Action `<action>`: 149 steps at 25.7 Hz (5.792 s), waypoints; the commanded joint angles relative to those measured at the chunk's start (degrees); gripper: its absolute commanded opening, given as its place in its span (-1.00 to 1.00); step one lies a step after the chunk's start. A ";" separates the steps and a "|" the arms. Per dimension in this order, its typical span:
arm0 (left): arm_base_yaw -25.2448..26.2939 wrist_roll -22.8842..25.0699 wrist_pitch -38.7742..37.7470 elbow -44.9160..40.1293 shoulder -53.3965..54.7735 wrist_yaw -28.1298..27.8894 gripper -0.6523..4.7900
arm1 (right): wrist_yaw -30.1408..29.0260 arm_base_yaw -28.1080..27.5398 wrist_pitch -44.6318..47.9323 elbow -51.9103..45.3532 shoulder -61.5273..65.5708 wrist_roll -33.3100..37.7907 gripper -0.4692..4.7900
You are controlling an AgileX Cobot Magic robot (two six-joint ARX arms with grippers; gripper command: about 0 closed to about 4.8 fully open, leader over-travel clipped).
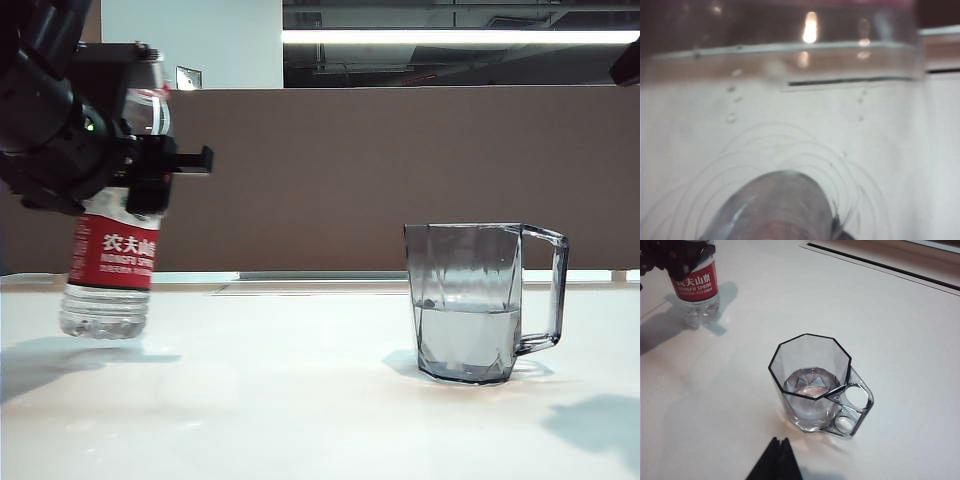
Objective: Pick up the mineral water bottle with the left hand on the table and pour water into the mug until it's half full.
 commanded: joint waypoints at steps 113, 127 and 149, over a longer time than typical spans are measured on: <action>-0.17 0.37 -38.25 -6.23 -55.98 28.89 -0.78 | -5.88 0.07 -2.32 0.39 -0.11 0.15 -0.82; 7.82 1.25 -29.11 -15.45 -63.67 28.96 -0.78 | -5.90 0.04 -2.40 0.39 -0.09 0.15 -0.82; 32.76 2.78 -28.61 -26.36 -77.42 34.53 -0.78 | -5.88 -0.02 -2.43 0.39 -0.11 0.15 -0.82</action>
